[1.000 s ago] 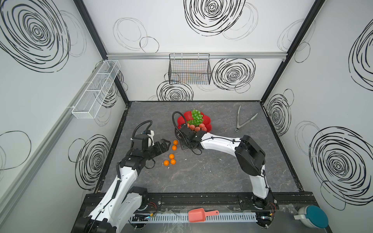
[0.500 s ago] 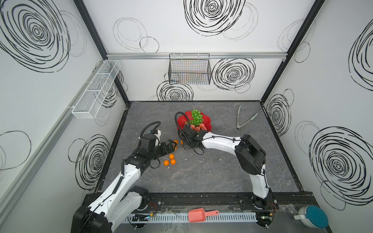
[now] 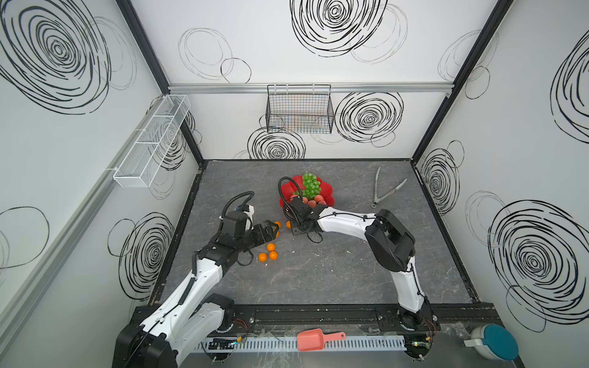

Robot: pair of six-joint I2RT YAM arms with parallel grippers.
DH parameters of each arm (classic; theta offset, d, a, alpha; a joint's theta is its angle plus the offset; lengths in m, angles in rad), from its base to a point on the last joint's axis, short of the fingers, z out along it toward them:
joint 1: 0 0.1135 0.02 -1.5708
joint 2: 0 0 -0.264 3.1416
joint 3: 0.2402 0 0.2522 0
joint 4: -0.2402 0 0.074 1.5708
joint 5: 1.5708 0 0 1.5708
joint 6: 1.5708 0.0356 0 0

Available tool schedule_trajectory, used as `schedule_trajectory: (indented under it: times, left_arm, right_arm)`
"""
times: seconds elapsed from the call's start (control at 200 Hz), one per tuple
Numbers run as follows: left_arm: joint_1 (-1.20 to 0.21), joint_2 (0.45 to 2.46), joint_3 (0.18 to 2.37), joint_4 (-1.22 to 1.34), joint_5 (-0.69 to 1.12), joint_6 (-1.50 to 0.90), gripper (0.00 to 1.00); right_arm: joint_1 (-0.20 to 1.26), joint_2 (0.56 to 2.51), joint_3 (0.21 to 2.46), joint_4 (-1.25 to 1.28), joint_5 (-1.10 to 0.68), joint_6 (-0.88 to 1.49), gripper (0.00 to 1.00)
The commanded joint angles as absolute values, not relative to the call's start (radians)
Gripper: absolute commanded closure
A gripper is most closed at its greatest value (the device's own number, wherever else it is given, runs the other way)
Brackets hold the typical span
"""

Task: Arrange fruit in a fruit bowl
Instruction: Pick up the fruit from the center of the table.

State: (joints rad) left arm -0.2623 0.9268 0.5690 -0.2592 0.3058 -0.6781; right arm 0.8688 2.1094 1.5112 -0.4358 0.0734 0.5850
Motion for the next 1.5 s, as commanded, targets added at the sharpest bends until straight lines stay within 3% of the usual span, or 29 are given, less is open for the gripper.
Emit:
schedule_trajectory:
  times: [0.0, 0.435, 0.985, 1.251, 1.491]
  left_arm:
    - [-0.268, 0.927, 0.572, -0.216, 0.301, -0.682, 0.04]
    - [-0.268, 0.927, 0.571, -0.215, 0.301, -0.683, 0.04]
    - [-0.268, 0.925, 0.577, -0.232, 0.296, -0.663, 0.04]
    - [-0.285, 0.927, 0.576, -0.225, 0.293, -0.650, 0.04]
    - [-0.382, 0.954, 0.600, -0.186, 0.234, -0.652, 0.04]
  right_arm:
    - [0.862, 2.129, 1.552, -0.436, 0.071, 0.586, 0.52]
    - [0.843, 2.179, 1.606, -0.449, 0.063, 0.576, 0.52]
    - [0.843, 2.165, 1.607, -0.454, 0.054, 0.568, 0.60]
    - [0.858, 2.039, 1.490, -0.402, 0.008, 0.548, 0.61]
    - [0.855, 1.854, 1.313, -0.325, -0.022, 0.539, 0.62]
